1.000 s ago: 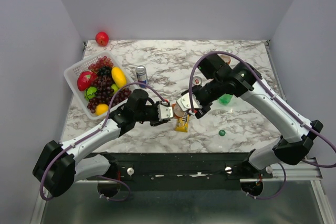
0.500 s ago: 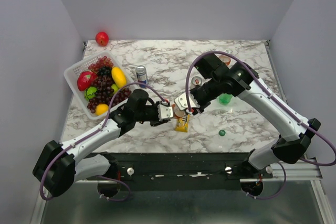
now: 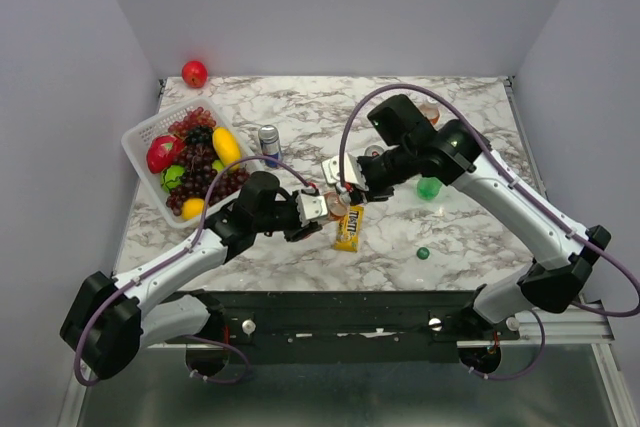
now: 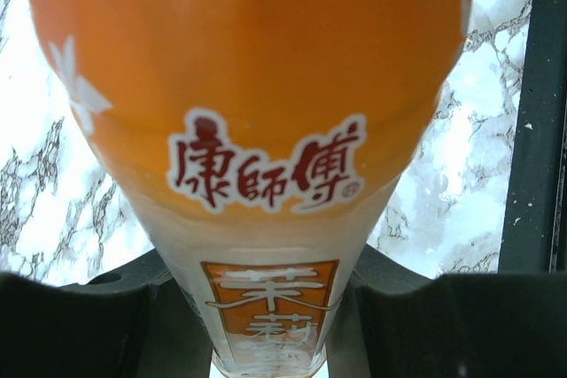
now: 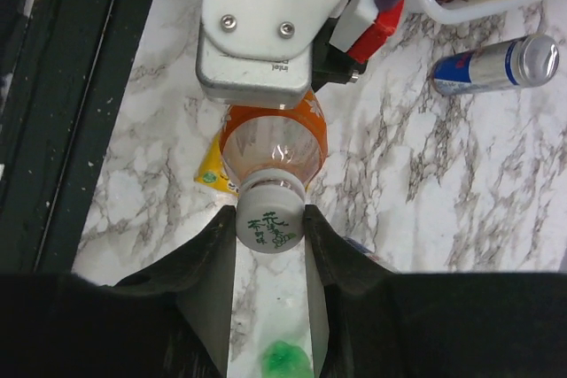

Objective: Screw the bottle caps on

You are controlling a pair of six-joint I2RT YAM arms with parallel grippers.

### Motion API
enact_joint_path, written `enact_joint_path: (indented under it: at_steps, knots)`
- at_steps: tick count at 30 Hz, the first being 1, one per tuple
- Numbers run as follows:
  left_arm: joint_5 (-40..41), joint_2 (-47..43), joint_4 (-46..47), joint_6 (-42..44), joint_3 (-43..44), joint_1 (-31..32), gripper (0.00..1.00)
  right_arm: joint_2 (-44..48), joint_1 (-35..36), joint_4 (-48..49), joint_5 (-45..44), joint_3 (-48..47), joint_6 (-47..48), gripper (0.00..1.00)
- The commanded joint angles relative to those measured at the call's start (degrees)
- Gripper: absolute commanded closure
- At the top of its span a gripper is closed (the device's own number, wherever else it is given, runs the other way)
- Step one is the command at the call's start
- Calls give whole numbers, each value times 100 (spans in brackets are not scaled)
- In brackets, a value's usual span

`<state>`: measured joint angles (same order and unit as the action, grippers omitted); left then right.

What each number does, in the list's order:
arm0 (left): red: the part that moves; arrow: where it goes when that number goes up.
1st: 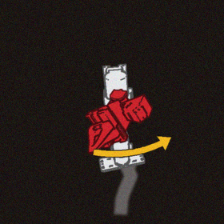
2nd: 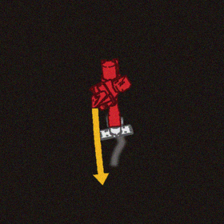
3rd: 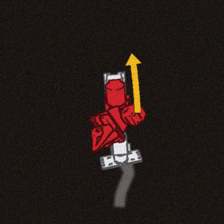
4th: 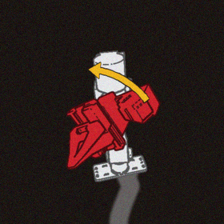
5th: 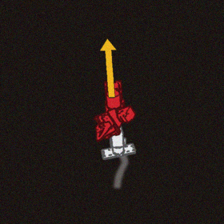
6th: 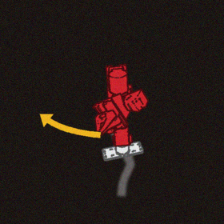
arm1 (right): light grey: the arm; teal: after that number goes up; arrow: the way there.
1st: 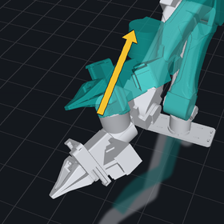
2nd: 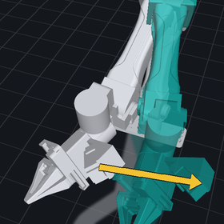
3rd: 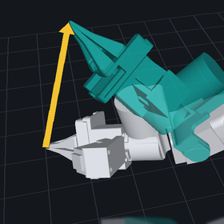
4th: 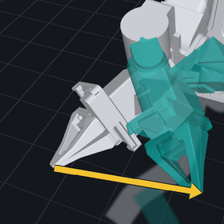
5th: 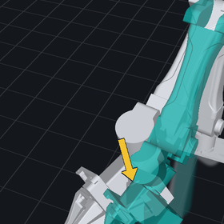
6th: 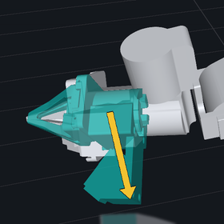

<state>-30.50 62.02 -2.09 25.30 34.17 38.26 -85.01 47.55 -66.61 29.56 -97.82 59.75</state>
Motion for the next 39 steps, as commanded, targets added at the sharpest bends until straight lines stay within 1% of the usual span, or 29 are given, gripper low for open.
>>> enact_joint_path:
  at_steps: [1, 5, 9, 13, 15, 16, 18, 19, 21, 22, 30, 34, 39]
  knots:
    - [-79, -296, 1017, -236, 142, 32, 100, -349, 17, 210, 14, -106, -999, 76]
    - [87, -357, 1061, -201, 204, 32, 100, -490, -35, 157, -65, -211, -1254, 76]
    - [360, -454, 1367, -315, 213, 59, 100, -736, -105, 61, -91, -457, -1711, 76]
    - [650, -542, 1606, -456, 195, 76, 100, -1218, -237, -80, -144, -887, -2588, 78]
    - [738, -603, 1676, -473, 177, 85, 100, -1447, -351, -281, -126, -1300, -2923, 79]
    - [773, -612, 1694, -465, 177, 94, 100, -1544, -386, -343, -39, -1414, -3264, 80]
    - [913, -656, 1738, -456, 169, 129, 100, -1703, -475, -353, 67, -1573, -3530, 80]
    - [949, -656, 1738, -430, 160, 138, 100, -1729, -483, -335, 119, -1582, -3705, 81]
    - [1063, -656, 1721, -359, 160, 173, 100, -1817, -492, -353, 103, -1643, -3899, 90]
    - [1247, -656, 1712, -350, 160, 190, 100, -1843, -492, -344, -28, -1652, -4188, 100]
    - [2083, -577, 1641, -157, 221, 296, 100, -2115, -580, -378, -197, -1661, -5437, 100]
    - [2171, -551, 1580, -122, 274, 340, 100, -2423, -826, -432, 312, -1793, -6464, 100]
    - [2154, -480, 1466, -280, 318, 340, 100, -2555, -888, -371, 392, -1907, -6564, 100]
